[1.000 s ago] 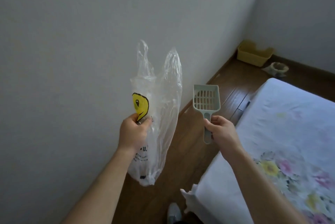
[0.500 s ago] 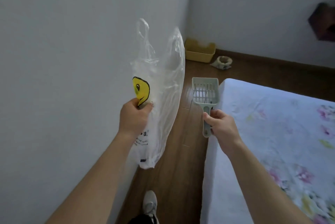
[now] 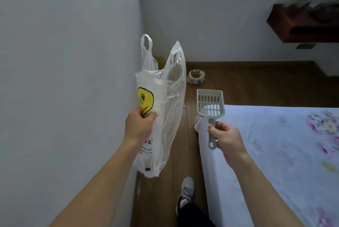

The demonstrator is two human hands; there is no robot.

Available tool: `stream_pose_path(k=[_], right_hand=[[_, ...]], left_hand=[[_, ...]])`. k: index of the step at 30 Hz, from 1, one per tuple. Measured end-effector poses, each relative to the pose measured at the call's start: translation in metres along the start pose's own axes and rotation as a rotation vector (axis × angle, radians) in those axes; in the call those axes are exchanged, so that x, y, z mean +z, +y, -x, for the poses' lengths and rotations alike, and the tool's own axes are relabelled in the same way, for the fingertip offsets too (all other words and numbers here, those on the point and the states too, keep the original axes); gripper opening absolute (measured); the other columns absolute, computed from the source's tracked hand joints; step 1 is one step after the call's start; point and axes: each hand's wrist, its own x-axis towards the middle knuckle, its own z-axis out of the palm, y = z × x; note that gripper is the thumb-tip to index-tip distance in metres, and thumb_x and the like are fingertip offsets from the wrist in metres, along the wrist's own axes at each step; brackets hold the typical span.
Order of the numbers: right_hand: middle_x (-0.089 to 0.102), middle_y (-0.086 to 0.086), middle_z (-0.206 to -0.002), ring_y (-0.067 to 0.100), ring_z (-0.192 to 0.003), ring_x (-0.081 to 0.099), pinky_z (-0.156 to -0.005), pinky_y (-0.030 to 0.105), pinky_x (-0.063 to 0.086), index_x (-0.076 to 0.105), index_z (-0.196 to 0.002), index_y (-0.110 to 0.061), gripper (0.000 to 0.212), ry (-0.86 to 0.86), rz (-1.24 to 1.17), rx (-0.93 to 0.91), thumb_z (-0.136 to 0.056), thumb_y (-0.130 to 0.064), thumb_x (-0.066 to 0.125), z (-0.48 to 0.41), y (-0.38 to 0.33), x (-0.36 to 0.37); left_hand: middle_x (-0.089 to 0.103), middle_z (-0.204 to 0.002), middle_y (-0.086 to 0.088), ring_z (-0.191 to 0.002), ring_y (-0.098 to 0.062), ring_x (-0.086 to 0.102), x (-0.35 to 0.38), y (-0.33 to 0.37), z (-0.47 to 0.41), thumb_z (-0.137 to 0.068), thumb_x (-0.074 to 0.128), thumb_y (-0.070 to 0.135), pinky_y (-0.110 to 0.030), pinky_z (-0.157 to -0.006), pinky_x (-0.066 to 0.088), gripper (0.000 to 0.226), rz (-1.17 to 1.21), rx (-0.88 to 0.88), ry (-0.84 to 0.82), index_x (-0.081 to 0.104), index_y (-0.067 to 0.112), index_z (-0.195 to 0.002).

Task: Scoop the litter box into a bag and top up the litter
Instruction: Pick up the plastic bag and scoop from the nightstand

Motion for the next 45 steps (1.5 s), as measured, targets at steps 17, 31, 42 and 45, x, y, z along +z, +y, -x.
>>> stream_pose_path(k=[17,31,42,45], right_hand=[[0.072,0.002,-0.100,0.019,-0.092,0.069,-0.070,0.031,0.055,0.067,-0.107,-0.015,0.016,-0.098,0.104,0.005,-0.092,-0.021,0.067,-0.471,-0.226,0.127],[0.070,-0.001,-0.104,0.018,-0.099,0.068,-0.084,0.039,0.060,0.066,-0.111,-0.018,0.022,-0.212,0.216,0.088,-0.089,-0.022,0.071,-0.839,-0.313,0.194],[0.069,0.000,-0.100,0.017,-0.090,0.070,-0.073,0.035,0.061,0.062,-0.102,-0.026,0.015,-0.299,0.265,0.200,-0.092,-0.016,0.067,-1.111,-0.155,0.274],[0.070,-0.001,-0.097,0.014,-0.085,0.071,-0.060,0.024,0.056,0.063,-0.099,-0.021,0.009,-0.297,0.302,0.198,-0.094,-0.015,0.066,-1.185,-0.074,0.302]], left_hand=[[0.041,-0.054,0.003,-0.047,-0.010,0.034,0.111,0.108,-0.484,-0.089,0.068,0.019,-0.020,-0.044,0.030,0.033,0.046,-0.046,0.092,0.048,0.013,-0.064],[0.075,-0.079,0.006,-0.080,-0.015,0.070,0.214,0.133,-0.822,-0.085,0.076,0.023,-0.035,-0.073,0.055,0.012,-0.071,-0.214,0.117,0.071,0.023,-0.074],[0.074,-0.076,-0.003,-0.076,-0.021,0.070,0.340,-0.087,-1.024,-0.083,0.073,0.029,-0.046,-0.074,0.059,0.016,-0.211,-0.306,0.146,0.072,0.013,-0.080],[0.073,-0.079,0.000,-0.078,-0.018,0.069,0.380,-0.178,-1.077,-0.087,0.071,0.028,-0.042,-0.074,0.058,0.015,-0.265,-0.202,0.104,0.072,0.013,-0.086]])
